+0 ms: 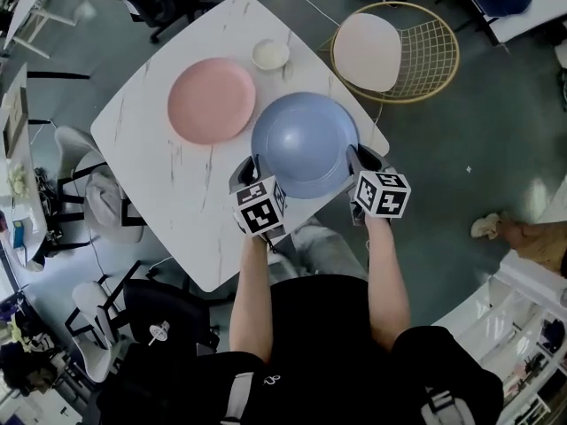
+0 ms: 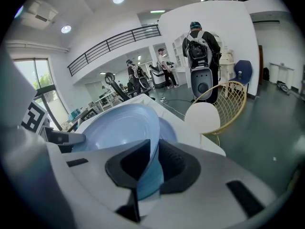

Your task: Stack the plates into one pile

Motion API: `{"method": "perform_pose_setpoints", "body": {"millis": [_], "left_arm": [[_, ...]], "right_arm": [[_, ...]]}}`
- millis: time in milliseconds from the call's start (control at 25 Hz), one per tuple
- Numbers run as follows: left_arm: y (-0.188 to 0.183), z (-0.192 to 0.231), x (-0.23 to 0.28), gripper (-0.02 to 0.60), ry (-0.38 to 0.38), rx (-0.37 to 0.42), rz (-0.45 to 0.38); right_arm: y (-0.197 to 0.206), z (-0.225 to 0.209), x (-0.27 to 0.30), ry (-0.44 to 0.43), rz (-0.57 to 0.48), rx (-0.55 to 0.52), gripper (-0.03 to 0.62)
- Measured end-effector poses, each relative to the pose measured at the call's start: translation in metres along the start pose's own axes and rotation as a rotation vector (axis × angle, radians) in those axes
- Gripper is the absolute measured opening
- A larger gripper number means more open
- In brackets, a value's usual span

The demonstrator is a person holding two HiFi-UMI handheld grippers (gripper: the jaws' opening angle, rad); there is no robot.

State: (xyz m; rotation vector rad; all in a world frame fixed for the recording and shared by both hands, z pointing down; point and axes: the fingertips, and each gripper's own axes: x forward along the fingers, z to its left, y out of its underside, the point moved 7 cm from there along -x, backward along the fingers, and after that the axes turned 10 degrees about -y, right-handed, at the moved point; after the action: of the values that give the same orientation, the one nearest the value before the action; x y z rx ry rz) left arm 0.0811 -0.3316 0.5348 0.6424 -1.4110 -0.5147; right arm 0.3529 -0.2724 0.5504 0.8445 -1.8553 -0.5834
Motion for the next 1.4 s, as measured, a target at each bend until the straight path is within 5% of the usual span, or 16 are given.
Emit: {"method": "perform_pose_setpoints", "body": {"millis": [640, 1160, 1400], "left_arm": [[0.008, -0.025, 0.025, 0.066, -0.019, 0.065, 0.012], [0.017, -0.012, 0.028, 0.089, -0.029, -0.004, 0.035], [0.019, -0.018, 0.032, 0.147, 0.071, -0.051, 0.06]], "right_arm": [[0.001, -0.035, 0.009, 0.063, 0.009, -0.033, 0.078], [0.014, -0.042, 0.016, 0.057, 0.029, 0.011, 0.107], [0.016, -0.044, 0.022, 0.017, 0.036, 0.042, 0.112]]}}
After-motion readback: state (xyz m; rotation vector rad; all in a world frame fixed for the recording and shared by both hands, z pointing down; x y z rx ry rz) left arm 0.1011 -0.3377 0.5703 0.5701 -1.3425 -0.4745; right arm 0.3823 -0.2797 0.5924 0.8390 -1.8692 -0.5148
